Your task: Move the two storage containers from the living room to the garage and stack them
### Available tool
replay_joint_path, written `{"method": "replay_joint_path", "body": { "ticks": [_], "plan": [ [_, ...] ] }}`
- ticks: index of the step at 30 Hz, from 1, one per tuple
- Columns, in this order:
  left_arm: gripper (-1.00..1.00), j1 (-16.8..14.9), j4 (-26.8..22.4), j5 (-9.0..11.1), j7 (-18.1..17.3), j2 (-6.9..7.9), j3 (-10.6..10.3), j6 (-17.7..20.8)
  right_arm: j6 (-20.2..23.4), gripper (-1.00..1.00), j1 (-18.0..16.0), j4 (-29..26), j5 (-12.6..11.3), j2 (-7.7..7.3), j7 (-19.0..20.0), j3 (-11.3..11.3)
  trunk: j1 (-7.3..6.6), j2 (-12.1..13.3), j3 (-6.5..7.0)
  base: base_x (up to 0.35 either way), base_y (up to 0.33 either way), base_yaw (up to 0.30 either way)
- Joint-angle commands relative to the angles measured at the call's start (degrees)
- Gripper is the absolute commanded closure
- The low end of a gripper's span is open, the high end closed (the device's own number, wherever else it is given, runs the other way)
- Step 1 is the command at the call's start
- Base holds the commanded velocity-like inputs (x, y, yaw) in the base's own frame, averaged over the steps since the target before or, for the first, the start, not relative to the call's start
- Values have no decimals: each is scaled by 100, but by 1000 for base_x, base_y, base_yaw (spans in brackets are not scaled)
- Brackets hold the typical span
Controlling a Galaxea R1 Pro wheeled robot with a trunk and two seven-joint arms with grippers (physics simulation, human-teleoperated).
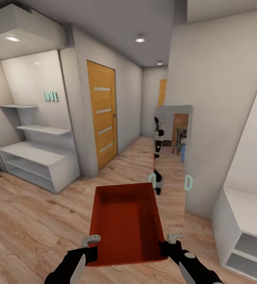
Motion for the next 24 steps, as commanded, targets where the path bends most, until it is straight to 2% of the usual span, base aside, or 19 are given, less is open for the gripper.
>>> {"method": "replay_joint_path", "body": {
  "ticks": [1, 24],
  "plan": [
    [100, -4, -17, -420, 164, -7, 3, -133, -10, 100, -5, 16, -73, -2, 19, 116, 5, -11, -12, 273, 215, 0],
    [100, -4, -17, -420, 164, -5, 3, -130, -10, 100, -5, 16, -73, -2, 19, 118, 5, -11, -12, 284, 174, 0]
  ]
}}
